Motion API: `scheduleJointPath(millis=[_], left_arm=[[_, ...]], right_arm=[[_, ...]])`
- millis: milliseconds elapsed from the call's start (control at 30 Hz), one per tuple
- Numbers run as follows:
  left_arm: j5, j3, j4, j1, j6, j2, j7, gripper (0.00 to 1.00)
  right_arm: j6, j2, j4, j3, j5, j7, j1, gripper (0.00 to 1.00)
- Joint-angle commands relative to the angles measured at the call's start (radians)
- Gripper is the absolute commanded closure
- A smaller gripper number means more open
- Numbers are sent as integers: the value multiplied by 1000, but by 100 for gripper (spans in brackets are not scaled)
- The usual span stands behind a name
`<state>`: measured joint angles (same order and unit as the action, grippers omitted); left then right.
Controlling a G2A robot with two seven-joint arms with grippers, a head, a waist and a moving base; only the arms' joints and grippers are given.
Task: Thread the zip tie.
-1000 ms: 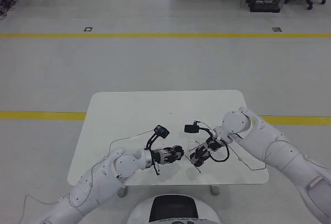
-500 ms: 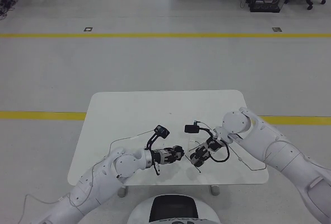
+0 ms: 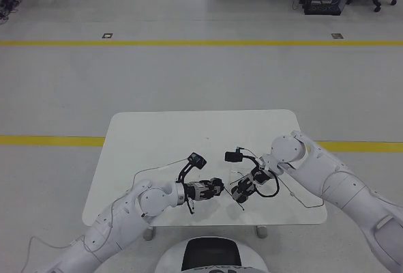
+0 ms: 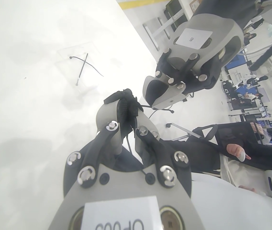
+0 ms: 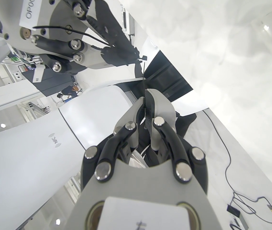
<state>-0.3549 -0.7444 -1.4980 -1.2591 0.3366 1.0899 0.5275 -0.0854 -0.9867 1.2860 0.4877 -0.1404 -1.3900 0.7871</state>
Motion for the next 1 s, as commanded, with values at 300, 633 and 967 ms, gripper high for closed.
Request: scheduleJointPath(millis=[300, 633, 967], left_arm=[[-1, 4, -7, 1, 0, -3, 0, 100], [0, 8, -11, 4, -1, -5, 3, 100], [0, 11, -17, 6, -1, -8, 3, 100]], right_arm=[[2, 0, 2, -1, 1, 0, -1, 100], [3, 0, 0, -5, -1, 0, -6, 100], [7, -1, 1, -15, -3, 0, -14, 100]])
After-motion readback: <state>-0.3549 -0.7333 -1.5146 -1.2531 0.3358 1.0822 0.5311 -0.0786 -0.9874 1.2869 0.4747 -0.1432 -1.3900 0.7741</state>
